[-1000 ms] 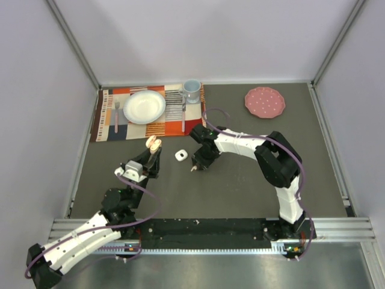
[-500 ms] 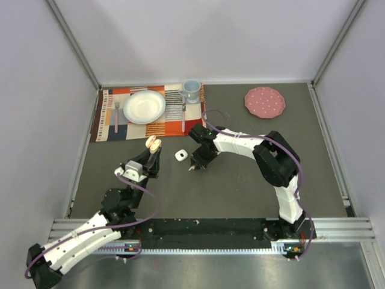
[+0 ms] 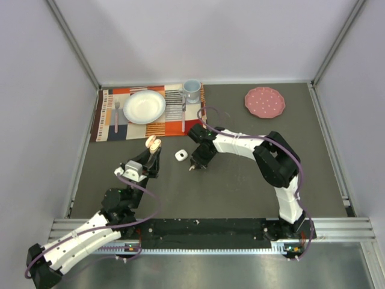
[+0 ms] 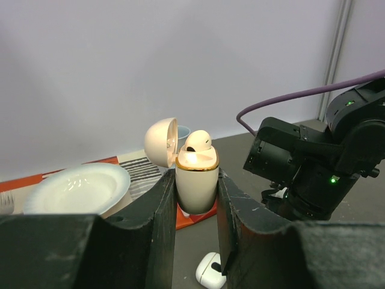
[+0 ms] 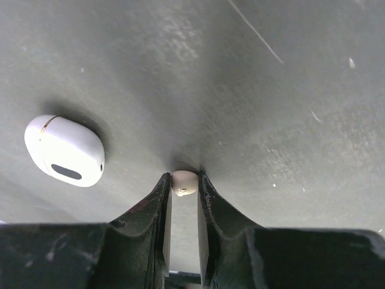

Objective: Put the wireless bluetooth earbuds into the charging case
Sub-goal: Pick up the left earbud from the center of the board, then insert the left earbud into the left side groove of the charging case.

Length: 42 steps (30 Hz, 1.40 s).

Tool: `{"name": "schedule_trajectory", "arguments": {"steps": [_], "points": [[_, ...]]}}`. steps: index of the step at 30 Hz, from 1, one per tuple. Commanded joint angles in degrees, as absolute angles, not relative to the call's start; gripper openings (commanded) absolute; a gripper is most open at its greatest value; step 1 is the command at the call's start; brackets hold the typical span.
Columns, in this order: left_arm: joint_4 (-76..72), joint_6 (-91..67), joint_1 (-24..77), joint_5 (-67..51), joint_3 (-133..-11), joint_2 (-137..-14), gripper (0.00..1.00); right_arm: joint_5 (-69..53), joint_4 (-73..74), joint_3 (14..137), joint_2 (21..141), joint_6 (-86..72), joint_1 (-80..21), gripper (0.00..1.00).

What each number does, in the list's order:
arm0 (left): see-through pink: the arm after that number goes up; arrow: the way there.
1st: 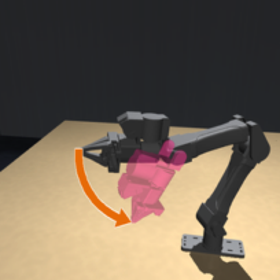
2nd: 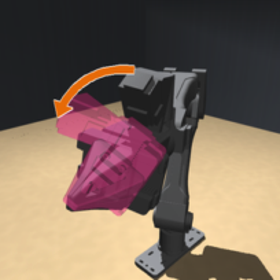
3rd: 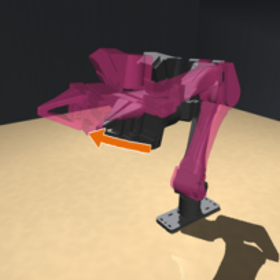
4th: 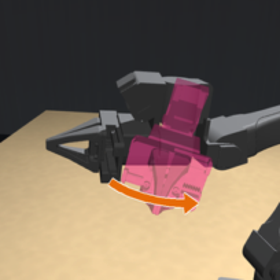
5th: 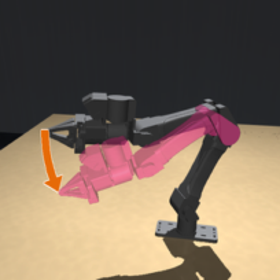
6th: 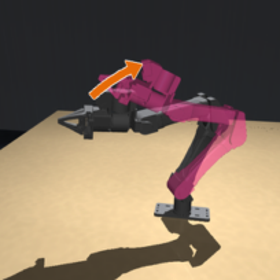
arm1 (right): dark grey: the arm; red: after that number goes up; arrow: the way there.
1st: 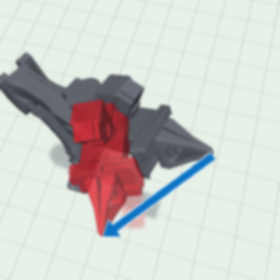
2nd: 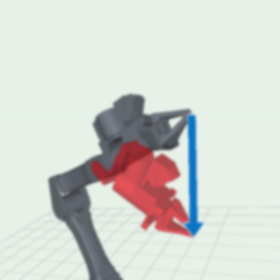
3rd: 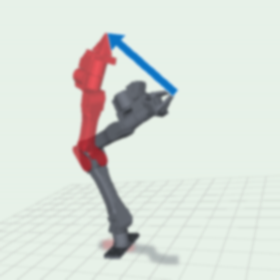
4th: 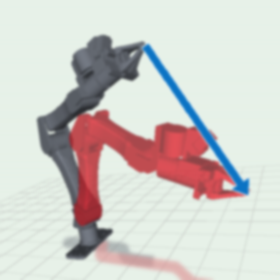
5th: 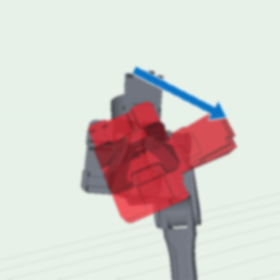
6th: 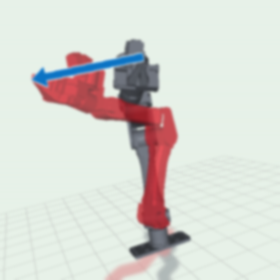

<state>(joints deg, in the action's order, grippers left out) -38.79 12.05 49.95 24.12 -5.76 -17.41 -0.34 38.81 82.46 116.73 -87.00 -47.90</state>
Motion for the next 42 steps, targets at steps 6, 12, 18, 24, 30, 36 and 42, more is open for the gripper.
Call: {"name": "schedule_trajectory", "arguments": {"steps": [6, 12, 18, 24, 30, 36, 42], "points": [[-42.01, 11.69, 49.75, 23.82, -6.24, -18.63, 0.0, 12.39, 28.67, 75.96, 103.9, -64.98, -48.43, 0.0], [-37.45, 9.24, 49.75, 24.35, -9.75, -21.18, 0.0, 19.85, 23.65, 69.45, 89.42, -55.82, -48.69, 0.0], [-35.69, 5.72, 49.66, 21.45, -11.77, -22.67, 0.0, 24.08, 16.36, 64.09, 77.36, -44.32, -50.27, 0.0], [-36.21, 3.6, 49.66, 19.34, -13.27, -25.83, 0.0, 27.59, 11.34, 61.44, 67.77, -35.87, -55.01, 0.0], [-38.31, 2.02, 49.57, 16.09, -14.15, -29.79, 0.0, 27.69, 7.14, 61.09, 62.23, -29.45, -58.88, 0.0], [-39.63, 1.85, 49.75, 12.76, -14.68, -31.11, 0.0, 24.87, 0.44, 59.76, 59.06, -22.68, -63.44, 0.0], [-43.93, 0.09, 49.66, 7.58, -14.24, -32.69, 0.0, 28.13, -9.21, 57.4, 60.03, -16.44, -69.69, 0.0]]}}
